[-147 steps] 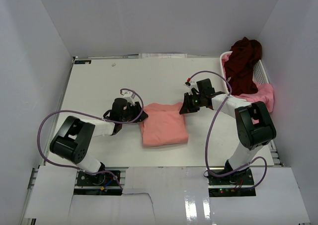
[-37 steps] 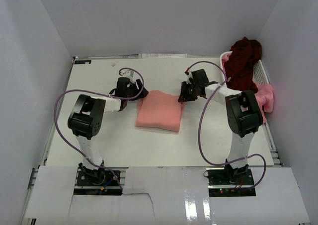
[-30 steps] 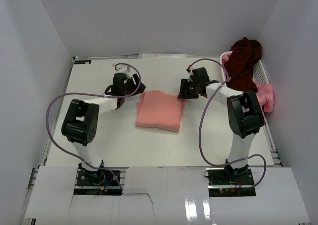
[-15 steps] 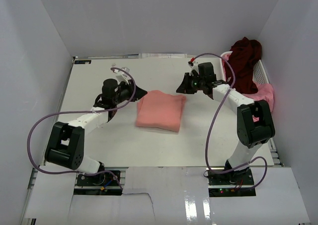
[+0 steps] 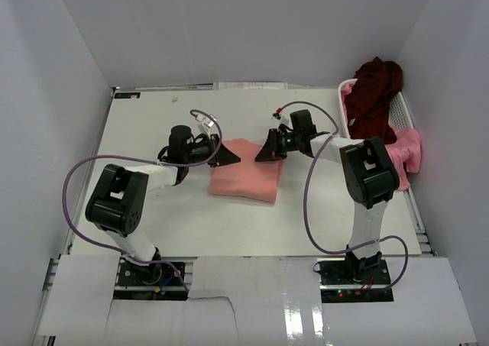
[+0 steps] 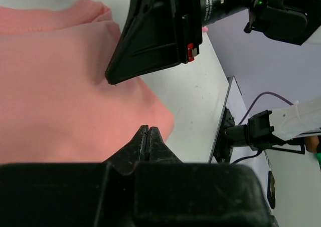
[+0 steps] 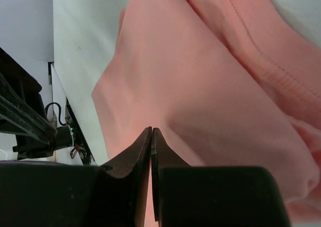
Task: Fold and stack the t-shirts
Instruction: Smooth out wrinkles on the folded tshirt
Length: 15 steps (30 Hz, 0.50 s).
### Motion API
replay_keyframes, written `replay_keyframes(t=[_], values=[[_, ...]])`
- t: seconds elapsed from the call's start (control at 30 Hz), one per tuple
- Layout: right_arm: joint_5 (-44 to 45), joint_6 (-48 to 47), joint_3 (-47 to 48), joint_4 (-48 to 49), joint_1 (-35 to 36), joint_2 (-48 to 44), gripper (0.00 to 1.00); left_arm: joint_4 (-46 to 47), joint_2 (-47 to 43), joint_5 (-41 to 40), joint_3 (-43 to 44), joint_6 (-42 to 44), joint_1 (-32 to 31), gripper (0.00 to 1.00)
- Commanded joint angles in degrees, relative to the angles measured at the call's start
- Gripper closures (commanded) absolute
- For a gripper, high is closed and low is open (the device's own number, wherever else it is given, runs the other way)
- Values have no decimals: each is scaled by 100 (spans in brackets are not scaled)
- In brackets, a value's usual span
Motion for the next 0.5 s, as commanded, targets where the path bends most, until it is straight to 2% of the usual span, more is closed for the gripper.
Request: replay_keyframes(t=[0.0,0.2,0.47], values=[[-349,97,285,370,83,146,92,210,224,486,240,39,-186,100],[-480,255,321,572,180,384,92,-26,717,319,415,346,-573,100],[-603,335,523,678,206,857,92,-264,998,178,582,628,-775,100]])
